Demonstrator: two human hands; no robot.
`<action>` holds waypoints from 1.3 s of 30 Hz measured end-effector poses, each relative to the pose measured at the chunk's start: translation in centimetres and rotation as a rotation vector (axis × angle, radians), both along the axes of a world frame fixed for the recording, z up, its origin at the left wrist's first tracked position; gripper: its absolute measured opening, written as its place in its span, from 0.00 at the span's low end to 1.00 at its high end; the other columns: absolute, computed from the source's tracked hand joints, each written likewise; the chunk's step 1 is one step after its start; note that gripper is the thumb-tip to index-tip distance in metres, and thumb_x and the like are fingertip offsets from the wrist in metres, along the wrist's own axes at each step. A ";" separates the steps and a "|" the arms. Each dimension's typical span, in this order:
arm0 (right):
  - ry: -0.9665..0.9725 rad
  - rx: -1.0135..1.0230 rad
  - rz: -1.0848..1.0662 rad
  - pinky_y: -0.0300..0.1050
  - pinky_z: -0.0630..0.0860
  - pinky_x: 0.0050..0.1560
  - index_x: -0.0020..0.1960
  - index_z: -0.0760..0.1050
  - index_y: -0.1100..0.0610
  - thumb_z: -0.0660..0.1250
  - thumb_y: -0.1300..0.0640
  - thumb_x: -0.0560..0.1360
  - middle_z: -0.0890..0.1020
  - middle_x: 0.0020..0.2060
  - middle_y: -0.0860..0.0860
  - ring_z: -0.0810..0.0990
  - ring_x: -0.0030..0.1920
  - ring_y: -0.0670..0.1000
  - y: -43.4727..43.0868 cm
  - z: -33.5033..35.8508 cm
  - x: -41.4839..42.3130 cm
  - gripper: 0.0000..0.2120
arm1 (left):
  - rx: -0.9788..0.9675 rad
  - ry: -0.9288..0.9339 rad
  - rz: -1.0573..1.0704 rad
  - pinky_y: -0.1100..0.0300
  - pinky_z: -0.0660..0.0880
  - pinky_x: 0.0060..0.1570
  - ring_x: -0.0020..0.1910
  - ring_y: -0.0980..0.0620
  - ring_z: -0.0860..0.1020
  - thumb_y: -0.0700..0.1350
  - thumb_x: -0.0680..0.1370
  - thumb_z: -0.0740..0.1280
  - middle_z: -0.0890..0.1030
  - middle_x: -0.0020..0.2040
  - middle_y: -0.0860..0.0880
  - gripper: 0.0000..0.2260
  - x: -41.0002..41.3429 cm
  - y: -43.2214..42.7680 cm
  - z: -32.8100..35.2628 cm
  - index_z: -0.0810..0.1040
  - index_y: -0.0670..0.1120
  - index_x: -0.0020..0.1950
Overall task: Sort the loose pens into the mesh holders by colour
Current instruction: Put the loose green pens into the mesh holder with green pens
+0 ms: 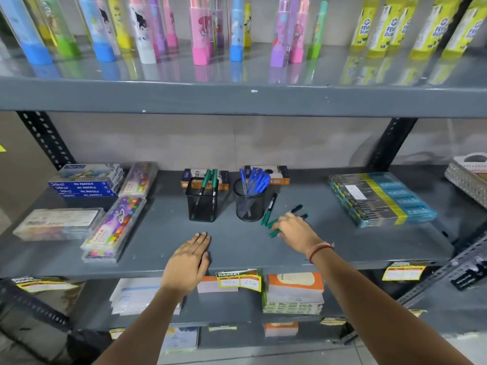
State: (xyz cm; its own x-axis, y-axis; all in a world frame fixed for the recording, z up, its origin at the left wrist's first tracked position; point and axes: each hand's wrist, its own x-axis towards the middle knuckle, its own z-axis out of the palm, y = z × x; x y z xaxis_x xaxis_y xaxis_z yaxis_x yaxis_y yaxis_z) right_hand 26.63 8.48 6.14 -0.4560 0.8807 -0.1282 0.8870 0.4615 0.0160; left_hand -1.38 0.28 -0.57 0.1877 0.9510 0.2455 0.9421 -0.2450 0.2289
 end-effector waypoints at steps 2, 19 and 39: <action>-0.092 0.052 0.076 0.52 0.70 0.60 0.63 0.72 0.56 0.60 0.60 0.79 0.77 0.60 0.54 0.70 0.62 0.56 -0.2 0.2 -0.9 0.14 | 0.005 -0.011 -0.020 0.53 0.69 0.60 0.61 0.45 0.75 0.54 0.81 0.46 0.78 0.62 0.43 0.27 -0.3 -0.1 0.1 0.77 0.40 0.63; 1.202 0.443 -0.300 0.54 0.78 0.45 0.63 0.70 0.63 0.62 0.63 0.78 0.80 0.49 0.65 0.80 0.44 0.63 4.5 8.3 -15.9 0.14 | 0.010 -0.065 0.091 0.58 0.62 0.61 0.59 0.44 0.77 0.48 0.78 0.53 0.79 0.59 0.41 0.21 -2.1 -0.5 0.1 0.78 0.37 0.60; 0.678 -0.116 -0.023 0.40 0.76 0.45 0.44 0.80 0.58 0.65 0.64 0.74 0.81 0.32 0.47 0.77 0.34 0.46 0.7 6.7 -7.2 0.06 | 0.052 -0.051 0.091 0.53 0.70 0.59 0.60 0.44 0.76 0.48 0.77 0.53 0.79 0.59 0.41 0.22 -2.3 -0.2 -0.5 0.78 0.38 0.60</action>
